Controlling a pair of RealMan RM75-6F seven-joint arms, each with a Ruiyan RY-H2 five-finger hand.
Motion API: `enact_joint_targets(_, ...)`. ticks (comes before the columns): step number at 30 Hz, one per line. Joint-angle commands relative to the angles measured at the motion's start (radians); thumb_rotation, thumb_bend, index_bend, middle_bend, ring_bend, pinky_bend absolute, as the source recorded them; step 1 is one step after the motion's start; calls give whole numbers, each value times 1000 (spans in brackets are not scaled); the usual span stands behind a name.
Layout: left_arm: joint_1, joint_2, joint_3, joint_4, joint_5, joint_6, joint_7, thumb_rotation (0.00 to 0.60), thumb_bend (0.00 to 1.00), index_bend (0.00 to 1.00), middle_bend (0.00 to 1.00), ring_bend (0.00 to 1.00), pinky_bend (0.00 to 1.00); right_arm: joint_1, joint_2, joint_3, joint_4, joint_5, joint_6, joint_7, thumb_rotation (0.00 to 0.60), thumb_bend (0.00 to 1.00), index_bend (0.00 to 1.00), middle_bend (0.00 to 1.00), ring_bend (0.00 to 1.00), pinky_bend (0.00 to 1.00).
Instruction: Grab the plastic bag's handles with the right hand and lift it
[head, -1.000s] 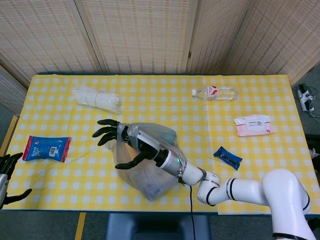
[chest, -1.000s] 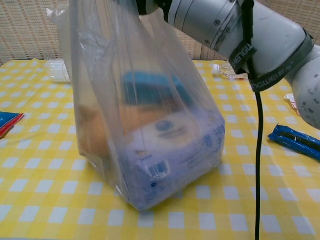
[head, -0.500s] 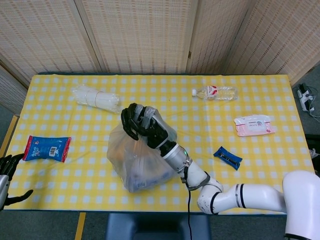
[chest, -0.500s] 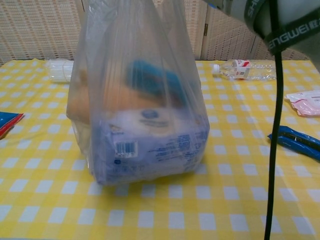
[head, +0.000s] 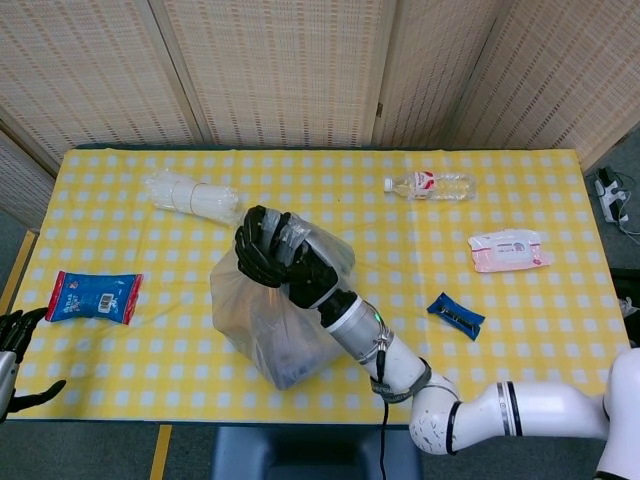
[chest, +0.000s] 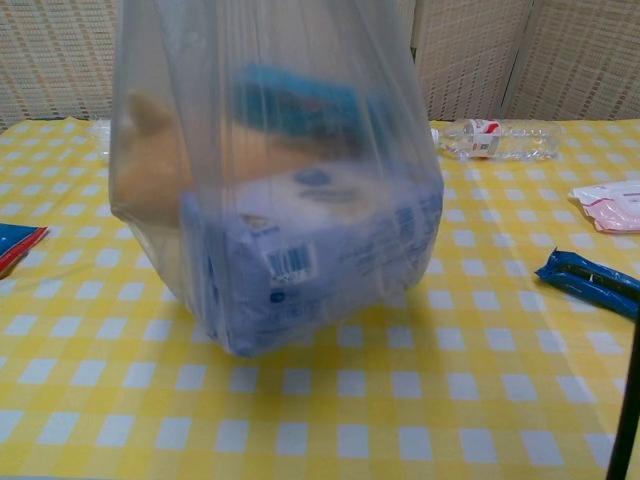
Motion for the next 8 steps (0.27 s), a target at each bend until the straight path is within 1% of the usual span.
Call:
enact_joint_targets(1,-1,0,0,1,-1,-3,0,600,193,20,128,67,0,1,59,96,-113,21,17,-108,600,523,685,751,765,1000)
enact_joint_targets(2,-3,-1,0,1,-2,-7,1,600,193,21,127,67,0,10,70,128,-140,47,23,-141,600,522,685,750,765,1000)
enact_joint_targets(4,-5,-1,0,-1,-5,-11,1,600,193,24,127,67,0,26,87,174,-180,99,32,-198,600,523,685,749,763,1000)
enact_joint_targets(6,-5,-2,-1,-1,-6,-11,4,600,194,27,128,67,0,37,97,196,-203,146,41,-248,600,522,685,748,760,1000)
enact_joint_targets(8,-5,-3,-1,-2,-6,-11,9,600,194,29,128,67,0,45,100,208,-218,193,49,-291,600,522,685,748,759,1000)
